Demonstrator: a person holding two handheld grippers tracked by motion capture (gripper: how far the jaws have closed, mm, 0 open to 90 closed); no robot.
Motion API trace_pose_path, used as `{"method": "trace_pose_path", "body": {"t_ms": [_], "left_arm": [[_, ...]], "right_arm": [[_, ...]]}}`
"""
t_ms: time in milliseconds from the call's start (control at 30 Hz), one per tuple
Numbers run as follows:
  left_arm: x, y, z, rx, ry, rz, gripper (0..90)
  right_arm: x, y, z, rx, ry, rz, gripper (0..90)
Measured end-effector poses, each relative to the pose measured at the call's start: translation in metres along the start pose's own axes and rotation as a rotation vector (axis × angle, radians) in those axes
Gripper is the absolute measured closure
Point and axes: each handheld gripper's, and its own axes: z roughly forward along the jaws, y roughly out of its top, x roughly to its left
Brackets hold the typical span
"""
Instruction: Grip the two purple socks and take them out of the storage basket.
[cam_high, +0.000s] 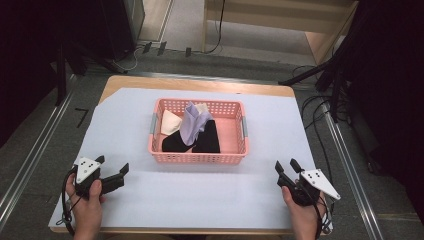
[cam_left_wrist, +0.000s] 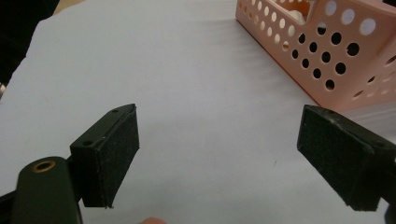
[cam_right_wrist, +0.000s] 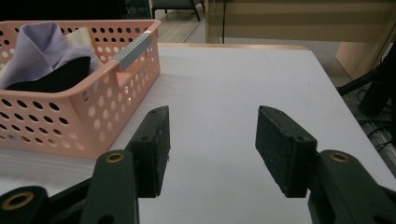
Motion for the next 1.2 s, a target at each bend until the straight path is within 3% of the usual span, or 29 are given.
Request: {"method": "trace_pose_path", "body": {"t_ms": [167, 333, 533, 567, 1200], "left_arm": [[0.000, 0.000, 0.000, 0.005, 0.001, 0.000, 14.0], [0.000, 0.000, 0.001, 0.007, -0.005, 0.000, 14.0], [0.001, 0.001, 0.001, 0.010, -0.006, 0.003, 14.0], [0.000, 0.001, 0.002, 0.016, -0.010, 0.000, 14.0], [0.000, 0.001, 0.002, 0.023, -0.004, 0.003, 14.0]], "right_arm": [[0.002, 0.012, 0.004, -0.004, 0.016, 0.006, 47.4], [0.009, 0.021, 0.012, 0.024, 0.027, 0.021, 49.6], [0.022, 0.028, 0.023, 0.055, 0.042, -0.004, 50.0], [0.025, 0.032, 0.026, 0.058, 0.077, 0.009, 50.0], [0.058, 0.056, 0.053, 0.041, 0.146, 0.000, 49.3]]}}
